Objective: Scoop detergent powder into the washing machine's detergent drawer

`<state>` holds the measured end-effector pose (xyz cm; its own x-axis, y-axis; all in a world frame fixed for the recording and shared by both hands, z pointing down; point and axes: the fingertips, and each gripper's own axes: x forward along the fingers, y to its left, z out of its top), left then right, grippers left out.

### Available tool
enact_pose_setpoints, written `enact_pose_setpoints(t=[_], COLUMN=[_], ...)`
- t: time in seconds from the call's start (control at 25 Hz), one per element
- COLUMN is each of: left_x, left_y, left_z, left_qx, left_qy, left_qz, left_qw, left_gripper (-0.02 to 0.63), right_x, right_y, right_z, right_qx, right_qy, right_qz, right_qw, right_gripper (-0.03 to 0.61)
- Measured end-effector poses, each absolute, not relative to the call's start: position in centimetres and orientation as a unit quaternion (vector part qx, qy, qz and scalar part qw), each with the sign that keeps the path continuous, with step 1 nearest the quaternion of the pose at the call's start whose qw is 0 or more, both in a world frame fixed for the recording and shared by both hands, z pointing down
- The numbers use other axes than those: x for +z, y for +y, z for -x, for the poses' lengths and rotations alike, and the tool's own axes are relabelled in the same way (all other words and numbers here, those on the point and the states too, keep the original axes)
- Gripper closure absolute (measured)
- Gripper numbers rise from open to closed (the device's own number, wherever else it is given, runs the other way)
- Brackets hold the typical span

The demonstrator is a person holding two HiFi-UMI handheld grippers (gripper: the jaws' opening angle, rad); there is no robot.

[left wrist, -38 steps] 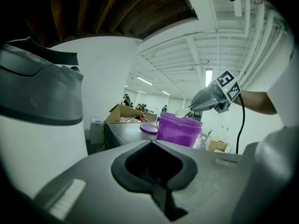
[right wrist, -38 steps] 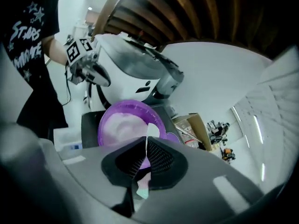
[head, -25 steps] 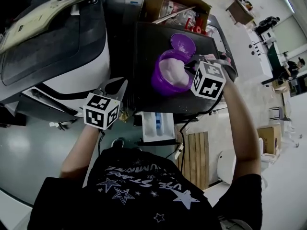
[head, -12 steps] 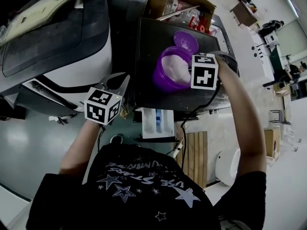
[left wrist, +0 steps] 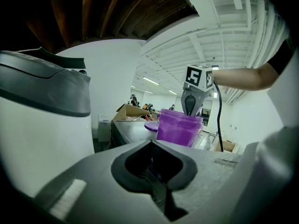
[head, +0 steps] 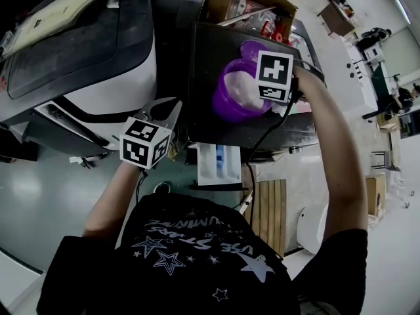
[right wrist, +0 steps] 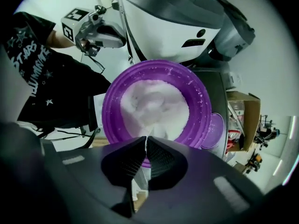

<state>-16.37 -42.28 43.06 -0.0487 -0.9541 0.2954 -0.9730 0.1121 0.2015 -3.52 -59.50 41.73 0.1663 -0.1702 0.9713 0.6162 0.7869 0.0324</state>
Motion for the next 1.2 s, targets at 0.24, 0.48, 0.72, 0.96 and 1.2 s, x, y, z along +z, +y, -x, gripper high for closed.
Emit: enact_pose_setpoints(t=[0.24, 0.48, 0.72, 0.96, 1.2], left_x=[43.2, 43.4, 43.6, 43.8, 44.1], left_y=[-41.8, -41.2, -40.8, -40.5, -40.5], left_z=[16.2, 16.1, 16.0, 15.9, 16.0], left_qx=[0.028, 0.027, 0.025, 0.032, 0.034], left_qy=[-0.726, -0.728, -0.728, -0.728, -0.73], left_qz=[-0.664, -0.661, -0.659, -0.658, -0.656], left_qw=[0.179, 0.183, 0.187, 0.188, 0.191], left_gripper=[0.612, 0.612, 0.612, 0.612, 0.612], right_x=[41.9, 41.9, 41.7, 41.5, 41.4], right_y=[-58.9, -58.3, -57.7, -58.1, -58.5], right_z=[3.4, 3.7, 4.8, 5.0, 4.8], right_qx=[-0.193, -0.121, -0.058, -0.005, 0.035], right_qy=[-0.613, -0.651, -0.694, -0.714, -0.74], right_qz=[0.185, 0.186, 0.184, 0.157, 0.141], right_qw=[0.744, 0.726, 0.694, 0.683, 0.657], right_gripper=[0.538, 0.535, 0.537, 0.541, 0.543])
